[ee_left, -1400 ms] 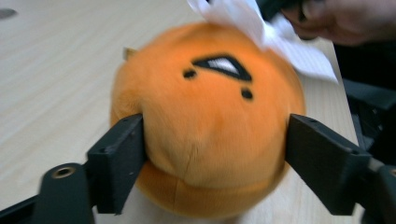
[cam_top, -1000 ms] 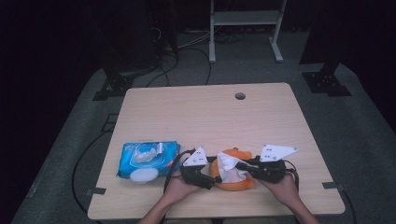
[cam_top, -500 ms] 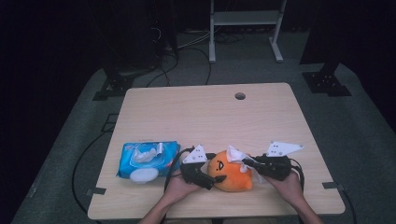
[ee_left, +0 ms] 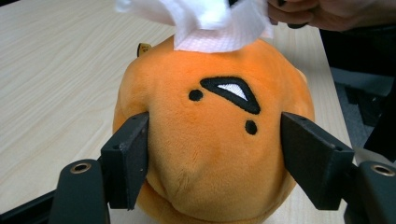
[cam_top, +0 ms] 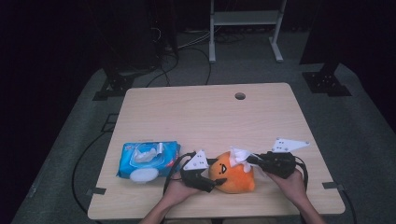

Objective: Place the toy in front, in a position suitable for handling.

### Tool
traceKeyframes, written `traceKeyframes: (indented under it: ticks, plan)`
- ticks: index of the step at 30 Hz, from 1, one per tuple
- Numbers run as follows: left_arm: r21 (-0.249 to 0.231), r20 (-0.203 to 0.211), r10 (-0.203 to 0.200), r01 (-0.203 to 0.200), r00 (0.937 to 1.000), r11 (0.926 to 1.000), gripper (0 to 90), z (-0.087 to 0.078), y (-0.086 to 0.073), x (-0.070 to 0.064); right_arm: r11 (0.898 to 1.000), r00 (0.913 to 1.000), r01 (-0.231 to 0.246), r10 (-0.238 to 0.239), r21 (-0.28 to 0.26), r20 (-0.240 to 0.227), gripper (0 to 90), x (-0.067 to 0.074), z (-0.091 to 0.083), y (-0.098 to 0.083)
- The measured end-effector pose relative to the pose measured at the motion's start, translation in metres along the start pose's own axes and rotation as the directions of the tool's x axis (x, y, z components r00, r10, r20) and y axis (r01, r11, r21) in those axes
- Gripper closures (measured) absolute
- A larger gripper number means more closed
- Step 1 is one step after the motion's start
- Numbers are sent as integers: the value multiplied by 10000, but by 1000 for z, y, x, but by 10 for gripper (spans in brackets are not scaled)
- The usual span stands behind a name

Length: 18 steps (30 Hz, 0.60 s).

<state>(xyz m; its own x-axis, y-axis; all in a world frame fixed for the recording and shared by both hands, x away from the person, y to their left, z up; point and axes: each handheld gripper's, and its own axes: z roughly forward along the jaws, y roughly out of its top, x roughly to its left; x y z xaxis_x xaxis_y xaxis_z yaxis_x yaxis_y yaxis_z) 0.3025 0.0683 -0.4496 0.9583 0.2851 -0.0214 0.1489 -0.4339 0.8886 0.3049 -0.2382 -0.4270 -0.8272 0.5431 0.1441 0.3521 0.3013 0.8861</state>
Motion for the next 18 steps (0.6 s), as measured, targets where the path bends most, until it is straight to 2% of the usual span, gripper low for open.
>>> traceKeyframes:
  ticks: [3,5,7,8,10,12,14,16,18]
  plan:
    - [23,-30,-193,193,9998,9998,200,-1,4,1,9996,9996,175,-170,208,-213,845,6,5,-2]
    - [-85,21,-600,600,9982,9982,105,-1,7,4,9980,9962,601,-587,212,-637,845,11,7,-3]
    - [-92,129,-704,705,9974,9975,106,0,6,5,9969,9894,779,-761,97,-1235,843,14,6,-3]
    - [-55,133,-610,610,9981,9981,138,0,5,5,9959,9873,902,-886,60,-1319,843,15,6,-2]
    - [-93,115,-486,487,9988,9988,212,-1,3,4,9941,9874,1082,-1063,100,-1175,843,18,7,0]
    - [-111,27,-357,357,9994,9993,255,-1,2,1,9965,9919,822,-802,160,-989,845,13,7,0]
    - [-128,-35,-280,279,9996,9995,266,-1,2,-1,9996,9972,47,-27,273,-746,845,1,7,-3]
    - [-110,-103,-145,144,9998,9998,266,0,2,-4,9989,9991,-253,266,382,-341,846,-9,5,-6]
    - [-100,-129,-35,33,9999,9999,266,0,2,-5,9984,9986,-508,512,267,-125,845,-16,0,-6]
